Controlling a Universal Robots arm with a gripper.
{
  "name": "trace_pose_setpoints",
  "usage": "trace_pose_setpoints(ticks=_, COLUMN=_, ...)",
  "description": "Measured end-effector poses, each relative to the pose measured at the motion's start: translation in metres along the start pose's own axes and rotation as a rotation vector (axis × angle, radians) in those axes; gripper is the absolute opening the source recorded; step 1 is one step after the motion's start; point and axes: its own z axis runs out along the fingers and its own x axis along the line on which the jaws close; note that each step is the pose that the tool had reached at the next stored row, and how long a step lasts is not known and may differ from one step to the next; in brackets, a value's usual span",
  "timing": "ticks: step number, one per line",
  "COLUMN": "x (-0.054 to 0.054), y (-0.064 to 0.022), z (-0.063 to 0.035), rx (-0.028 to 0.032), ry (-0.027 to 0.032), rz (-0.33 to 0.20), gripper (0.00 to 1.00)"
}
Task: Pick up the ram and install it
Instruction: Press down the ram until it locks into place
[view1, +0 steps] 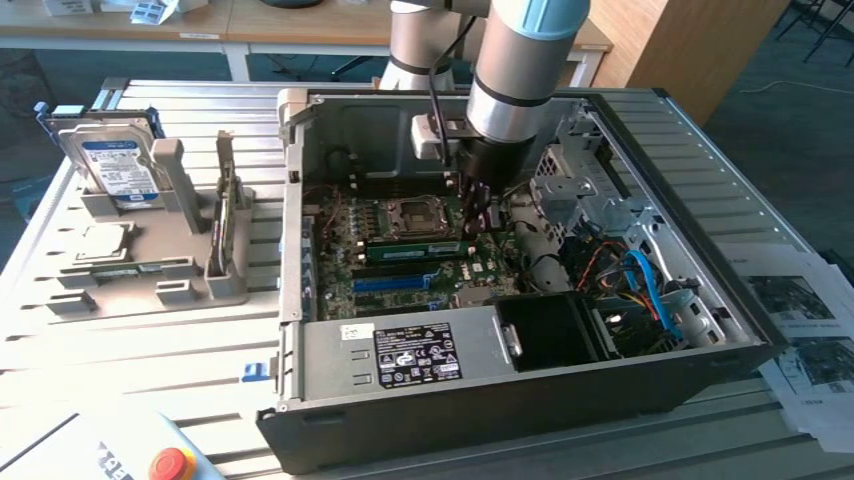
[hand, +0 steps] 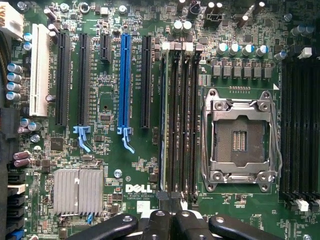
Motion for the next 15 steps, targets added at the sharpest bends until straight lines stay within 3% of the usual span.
trace_pose_setpoints(ticks=15, x=0.0001, y=0.0000, z=0.0033, rx=0.0000, ry=0.0000, rz=0.000, gripper=0.10)
